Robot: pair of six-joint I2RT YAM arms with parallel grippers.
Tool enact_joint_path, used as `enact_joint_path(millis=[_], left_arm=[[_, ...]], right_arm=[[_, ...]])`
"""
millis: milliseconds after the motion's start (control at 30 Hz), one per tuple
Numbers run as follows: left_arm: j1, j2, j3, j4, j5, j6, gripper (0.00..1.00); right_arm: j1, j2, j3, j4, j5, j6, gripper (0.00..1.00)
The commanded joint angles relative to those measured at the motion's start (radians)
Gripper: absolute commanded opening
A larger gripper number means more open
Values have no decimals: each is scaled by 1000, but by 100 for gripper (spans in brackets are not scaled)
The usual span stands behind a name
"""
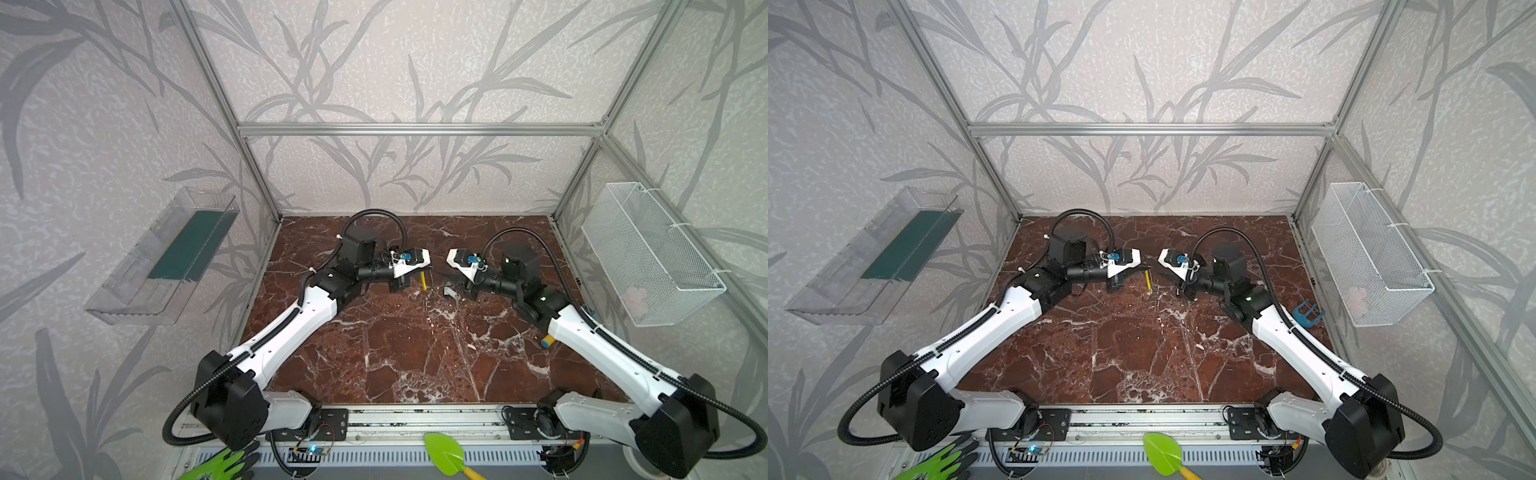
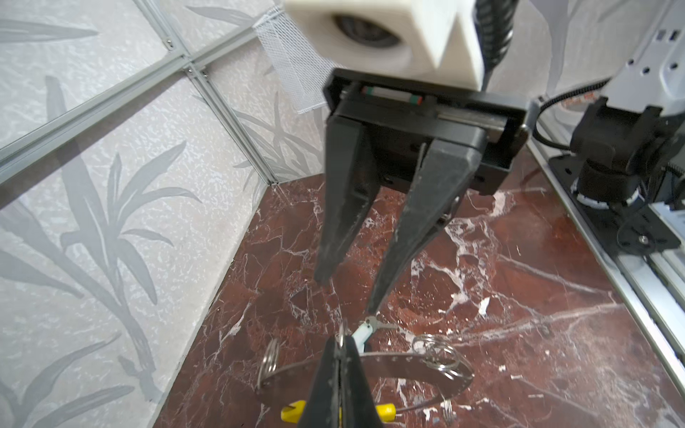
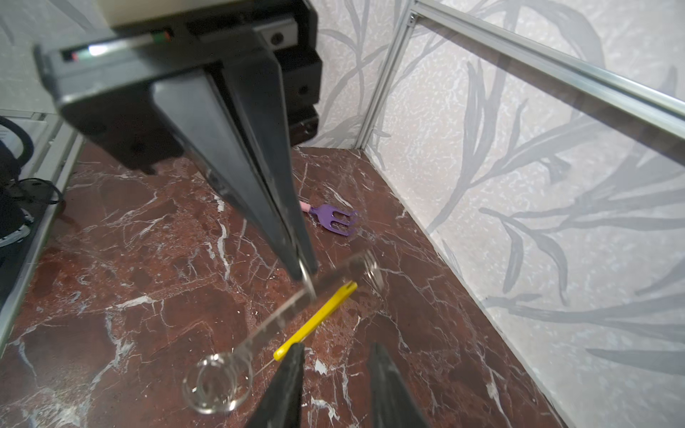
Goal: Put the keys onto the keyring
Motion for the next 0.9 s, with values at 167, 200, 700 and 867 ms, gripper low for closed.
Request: enact_joint_path(millis=[167, 200, 700, 867], left_arm=[[32, 16, -77, 520, 141, -387, 0], [34, 18, -77, 534, 146, -398, 0], [24, 28, -89, 576, 188, -434, 0], [24, 28, -88, 568, 192, -416, 0]], right_arm=[[-35, -5, -60, 359, -162, 239, 24], [-35, 3, -62, 394, -171, 264, 23], [-35, 118, -33, 697, -288, 452, 23], [-34, 133, -38, 754, -329, 488, 22]])
